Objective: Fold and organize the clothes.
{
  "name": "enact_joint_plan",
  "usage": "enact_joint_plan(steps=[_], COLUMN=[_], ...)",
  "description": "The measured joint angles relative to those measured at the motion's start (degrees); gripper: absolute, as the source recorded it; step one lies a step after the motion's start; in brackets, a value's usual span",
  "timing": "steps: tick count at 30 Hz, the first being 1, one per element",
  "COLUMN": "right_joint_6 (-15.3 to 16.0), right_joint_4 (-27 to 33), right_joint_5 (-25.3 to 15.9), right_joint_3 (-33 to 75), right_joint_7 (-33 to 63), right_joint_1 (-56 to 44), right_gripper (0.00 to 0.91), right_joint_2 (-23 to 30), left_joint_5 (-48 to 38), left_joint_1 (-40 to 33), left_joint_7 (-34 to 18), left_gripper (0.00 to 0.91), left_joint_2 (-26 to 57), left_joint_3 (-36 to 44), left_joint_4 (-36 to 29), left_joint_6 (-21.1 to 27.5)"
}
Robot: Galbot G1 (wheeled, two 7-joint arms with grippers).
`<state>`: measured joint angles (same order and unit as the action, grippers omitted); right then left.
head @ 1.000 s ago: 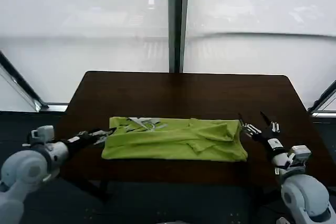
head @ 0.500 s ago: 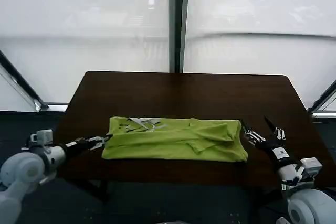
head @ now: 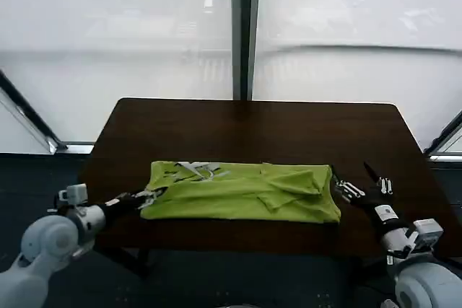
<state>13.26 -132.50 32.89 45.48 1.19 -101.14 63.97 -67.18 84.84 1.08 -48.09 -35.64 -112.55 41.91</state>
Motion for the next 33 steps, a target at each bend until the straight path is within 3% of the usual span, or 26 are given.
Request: enact_joint_plan(steps=[3, 4, 5, 8, 12, 27, 33], right_joint_6=[0.0, 0.0, 0.0, 0.0, -0.2, -0.5, -0.5], right_joint_4=[-0.3, -0.3, -0.4, -0.5, -0.5, -0.2, 0.9], right_joint_5=[-0.2, -0.2, -0.3, -0.3, -0.5, -2.0, -2.1], right_joint_3=[-0.2, -0.2, -0.2, -0.2, -0.4, -2.5, -3.7], right_joint_7=[0.0, 0.0, 0.0, 0.0, 0.0, 0.5, 1.3], right_joint_1=[-0.1, -0.2, -0.2, -0.2, -0.3, 0.8, 2.2], right_gripper=[0.878, 0.878, 0.878, 0.878, 0.878, 0.878, 0.878], right_joint_2=[0.2, 0.2, 0.3, 0.5, 0.7, 1.7, 1.8], left_joint_5=[0.2, 0.2, 0.1, 0.1, 0.0, 0.0, 6.5], left_joint_1=[-0.4, -0.5, -0.6, -0.8, -0.9, 0.3, 2.1], left_joint_7=[0.0, 0.0, 0.0, 0.0, -0.2, -4.8, -5.7], left_gripper=[0.848, 0.800, 0.702, 0.166, 0.000, 0.000, 0.000], left_joint_2=[-1.2, -1.5, -1.8, -2.5, -2.8, -4.2, -3.6], left_joint_3=[1.0, 1.2, 1.4, 1.7, 1.8, 0.2, -2.6], left_joint_4=[-0.1, -0.1, -0.1, -0.1, -0.1, -1.9, -6.0], left_joint_6=[0.0, 0.0, 0.0, 0.0, 0.0, 0.5, 0.6])
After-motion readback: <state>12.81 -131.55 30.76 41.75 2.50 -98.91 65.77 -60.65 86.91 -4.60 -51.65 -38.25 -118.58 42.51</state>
